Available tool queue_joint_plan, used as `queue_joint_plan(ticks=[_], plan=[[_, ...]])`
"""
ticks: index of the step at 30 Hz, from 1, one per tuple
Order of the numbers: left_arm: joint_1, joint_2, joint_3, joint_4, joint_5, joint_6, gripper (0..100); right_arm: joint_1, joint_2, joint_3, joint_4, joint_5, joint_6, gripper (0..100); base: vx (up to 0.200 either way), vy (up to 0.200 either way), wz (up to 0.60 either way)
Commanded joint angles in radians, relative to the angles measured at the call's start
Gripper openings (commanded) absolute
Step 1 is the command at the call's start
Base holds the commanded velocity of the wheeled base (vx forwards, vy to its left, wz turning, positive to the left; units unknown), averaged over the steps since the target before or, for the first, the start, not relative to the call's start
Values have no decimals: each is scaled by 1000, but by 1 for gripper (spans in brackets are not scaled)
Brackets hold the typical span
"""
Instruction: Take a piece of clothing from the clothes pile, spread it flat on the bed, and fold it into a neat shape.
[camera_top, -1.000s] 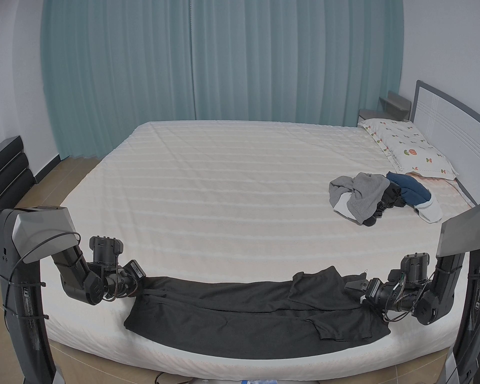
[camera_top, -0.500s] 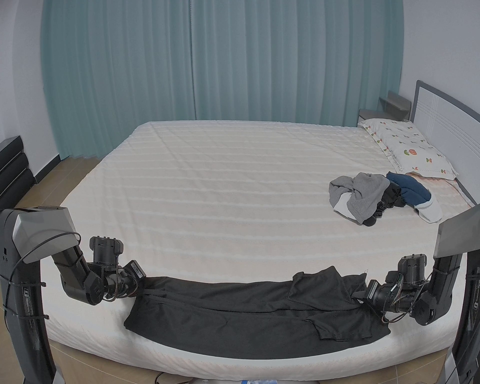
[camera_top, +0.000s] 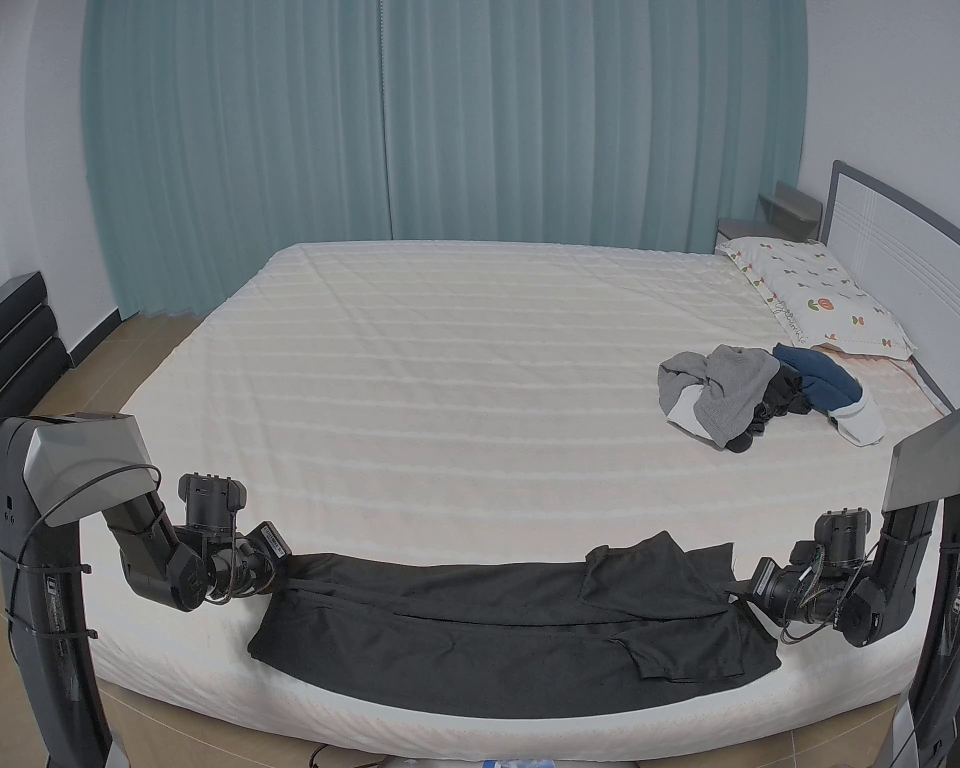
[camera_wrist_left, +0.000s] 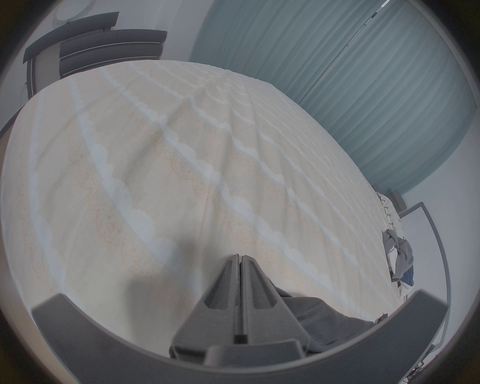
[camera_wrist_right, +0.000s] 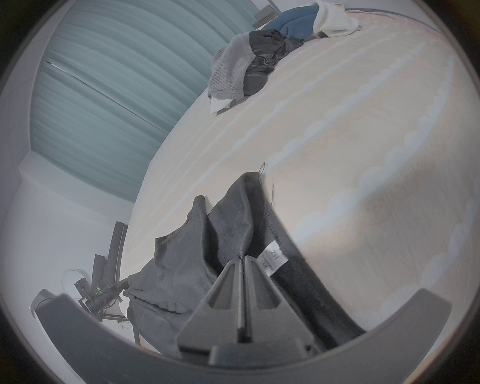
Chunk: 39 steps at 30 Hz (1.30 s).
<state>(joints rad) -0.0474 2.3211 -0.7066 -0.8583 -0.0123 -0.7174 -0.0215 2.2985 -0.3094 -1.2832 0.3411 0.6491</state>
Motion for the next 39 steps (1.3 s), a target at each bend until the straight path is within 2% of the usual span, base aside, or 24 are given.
queue_joint_plan(ticks=[1,11,19,20,26,33,39], plan=[[-2,-2,9,-1,0,0,0,-8,-4,1,1,1,0,0,0,0,0],[-3,-3,10,1,2,1,0,-51,-14,-5,1,3,-2,0,0,0,0],[-12,-5,13,5,2,1,0,-44,-2,-7,2,3,0,0,0,0,0],[-14,-5,16,1,2,1,100,-44,-2,-7,2,4,0,0,0,0,0],[-9,-20,27,2,2,1,100,-49,-10,-5,1,12,0,0,0,0,0],[15,-149,105,13,-17,3,100,-54,-10,-2,-1,13,1,0,0,0,0],[8,-147,127,13,-23,4,100,-51,-5,-1,-4,13,3,0,0,0,0]])
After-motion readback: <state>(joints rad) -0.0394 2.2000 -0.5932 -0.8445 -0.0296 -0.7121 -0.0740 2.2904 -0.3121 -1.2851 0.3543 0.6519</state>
